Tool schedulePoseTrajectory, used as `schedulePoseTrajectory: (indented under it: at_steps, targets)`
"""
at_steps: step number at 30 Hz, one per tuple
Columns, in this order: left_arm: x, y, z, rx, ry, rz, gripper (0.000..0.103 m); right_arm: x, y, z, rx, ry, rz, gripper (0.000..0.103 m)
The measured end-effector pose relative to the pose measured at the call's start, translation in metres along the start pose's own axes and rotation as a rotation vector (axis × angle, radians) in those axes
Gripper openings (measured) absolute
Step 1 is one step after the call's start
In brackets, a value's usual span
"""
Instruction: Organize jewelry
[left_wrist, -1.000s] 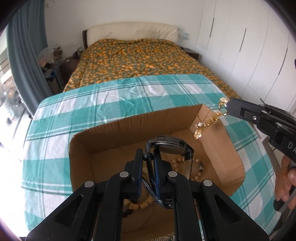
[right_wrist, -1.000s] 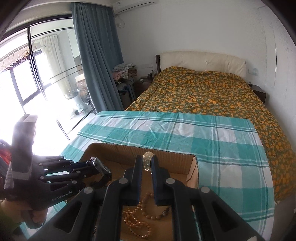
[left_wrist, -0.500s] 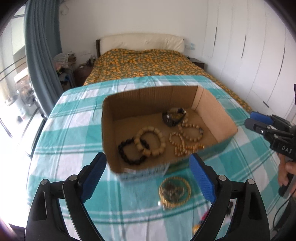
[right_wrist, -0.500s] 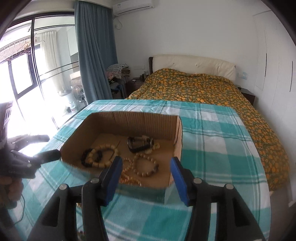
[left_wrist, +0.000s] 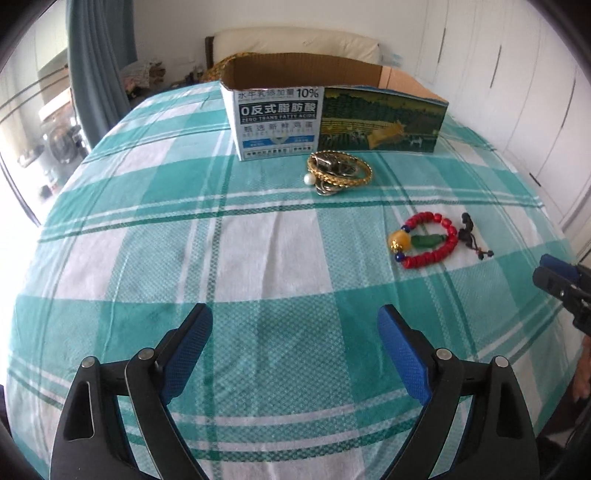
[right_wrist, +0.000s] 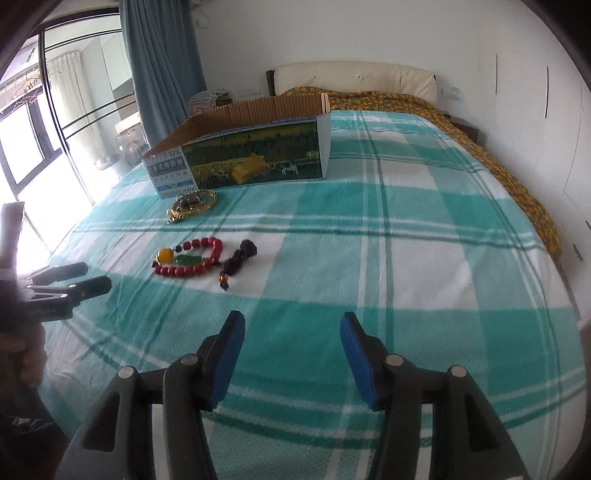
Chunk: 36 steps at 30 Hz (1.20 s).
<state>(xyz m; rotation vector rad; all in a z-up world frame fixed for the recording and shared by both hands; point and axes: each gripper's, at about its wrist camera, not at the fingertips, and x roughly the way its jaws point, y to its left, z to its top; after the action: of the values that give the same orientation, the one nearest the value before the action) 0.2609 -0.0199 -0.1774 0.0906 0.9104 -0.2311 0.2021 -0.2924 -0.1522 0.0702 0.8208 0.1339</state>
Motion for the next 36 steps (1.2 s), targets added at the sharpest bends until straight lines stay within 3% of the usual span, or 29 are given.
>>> schedulePoseTrajectory:
  at_steps: [5,9,36]
  targets:
    - [0.008,-0.012,-0.006,0.045,0.008,0.029,0.093,0.006,0.001,-0.013,-0.016,0.003,-0.023,0.055]
    - [0.014,-0.01,-0.007,0.022,0.031,0.022,0.103,0.006,0.005,-0.017,-0.031,0.007,-0.031,0.055]
    - [0.014,-0.009,-0.007,0.015,0.032,0.009,0.103,0.012,0.006,-0.018,-0.028,0.024,-0.046,0.057]
